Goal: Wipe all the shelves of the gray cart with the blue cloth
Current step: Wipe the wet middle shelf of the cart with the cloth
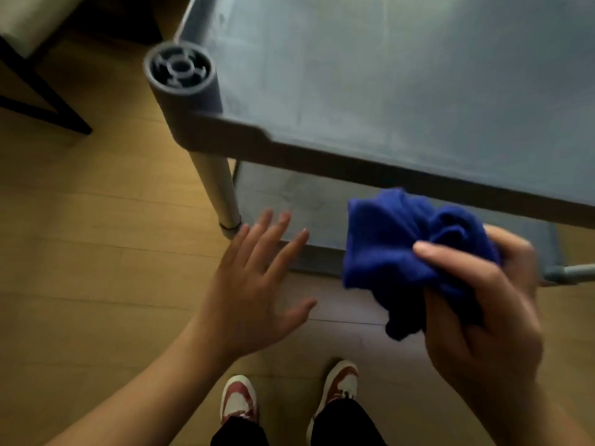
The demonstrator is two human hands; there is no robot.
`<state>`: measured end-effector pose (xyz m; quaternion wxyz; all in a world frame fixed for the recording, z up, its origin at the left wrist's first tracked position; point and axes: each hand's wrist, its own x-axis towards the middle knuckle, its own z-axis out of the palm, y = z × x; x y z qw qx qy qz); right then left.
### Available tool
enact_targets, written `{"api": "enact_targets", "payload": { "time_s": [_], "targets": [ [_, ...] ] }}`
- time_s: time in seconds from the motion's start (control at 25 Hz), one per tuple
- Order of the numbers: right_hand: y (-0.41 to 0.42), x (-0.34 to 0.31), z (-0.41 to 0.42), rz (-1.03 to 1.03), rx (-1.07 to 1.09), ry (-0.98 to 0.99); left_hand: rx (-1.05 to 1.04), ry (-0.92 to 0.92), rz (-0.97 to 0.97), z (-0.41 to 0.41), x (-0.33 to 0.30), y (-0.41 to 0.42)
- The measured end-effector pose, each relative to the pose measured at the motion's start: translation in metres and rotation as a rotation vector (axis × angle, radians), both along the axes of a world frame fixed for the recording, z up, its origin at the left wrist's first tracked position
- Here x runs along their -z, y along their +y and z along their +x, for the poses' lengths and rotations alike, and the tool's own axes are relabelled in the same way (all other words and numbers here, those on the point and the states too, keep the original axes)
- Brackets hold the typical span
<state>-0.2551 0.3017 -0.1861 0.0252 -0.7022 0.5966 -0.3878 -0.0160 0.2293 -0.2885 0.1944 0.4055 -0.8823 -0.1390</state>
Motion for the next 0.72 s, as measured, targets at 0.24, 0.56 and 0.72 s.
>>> {"api": "enact_targets", "payload": {
  "time_s": [0.24, 0.56, 0.72],
  "targets": [
    [-0.047, 0.147, -0.017, 0.216, 0.132, -0.152, -0.215, -0.181, 0.282, -0.044, 0.11, -0.073],
    [-0.192, 0.224, -0.043, 0.27, 0.255, -0.073, -0.339, -0.38, 0.434, -0.079, 0.177, -0.184],
    [-0.233, 0.244, 0.009, 0.304, 0.17, 0.031, -0.358, -0.345, 0.411, -0.069, 0.191, -0.192]
  ]
}}
